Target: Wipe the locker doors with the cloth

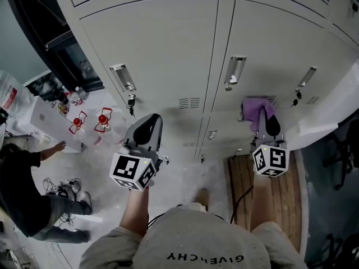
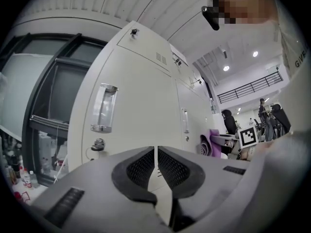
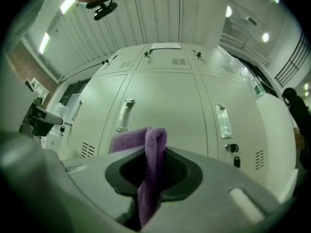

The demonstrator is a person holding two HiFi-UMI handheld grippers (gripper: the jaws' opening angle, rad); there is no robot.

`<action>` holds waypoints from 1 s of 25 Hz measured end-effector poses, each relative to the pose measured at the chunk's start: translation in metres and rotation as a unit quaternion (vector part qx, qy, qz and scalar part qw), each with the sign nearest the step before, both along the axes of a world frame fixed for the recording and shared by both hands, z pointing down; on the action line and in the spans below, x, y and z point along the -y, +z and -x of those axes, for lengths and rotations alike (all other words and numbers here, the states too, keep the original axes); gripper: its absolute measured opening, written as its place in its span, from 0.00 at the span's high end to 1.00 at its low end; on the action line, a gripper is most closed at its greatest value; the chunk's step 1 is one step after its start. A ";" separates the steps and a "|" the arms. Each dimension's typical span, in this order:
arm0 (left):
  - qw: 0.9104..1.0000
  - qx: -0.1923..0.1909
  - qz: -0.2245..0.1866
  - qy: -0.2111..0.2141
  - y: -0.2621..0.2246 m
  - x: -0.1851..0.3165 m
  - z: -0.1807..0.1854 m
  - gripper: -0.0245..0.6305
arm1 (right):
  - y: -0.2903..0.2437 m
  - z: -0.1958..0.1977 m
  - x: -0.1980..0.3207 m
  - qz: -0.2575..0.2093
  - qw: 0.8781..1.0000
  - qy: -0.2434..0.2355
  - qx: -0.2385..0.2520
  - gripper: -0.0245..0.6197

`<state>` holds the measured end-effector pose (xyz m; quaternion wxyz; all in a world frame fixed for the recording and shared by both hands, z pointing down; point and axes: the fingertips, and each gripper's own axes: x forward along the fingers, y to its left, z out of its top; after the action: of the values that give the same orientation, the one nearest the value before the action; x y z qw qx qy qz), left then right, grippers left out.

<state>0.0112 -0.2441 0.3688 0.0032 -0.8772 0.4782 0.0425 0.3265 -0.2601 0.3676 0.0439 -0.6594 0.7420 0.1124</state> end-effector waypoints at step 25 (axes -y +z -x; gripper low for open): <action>0.997 -0.010 0.002 -0.074 0.006 -0.071 0.132 0.93 | 0.014 0.144 -0.077 0.033 0.993 -0.112 0.018 0.88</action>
<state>-0.1209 -0.1728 0.3748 0.0000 -0.8391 0.5416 0.0505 0.1821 -0.1827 0.3811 0.0478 -0.5755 0.8134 0.0699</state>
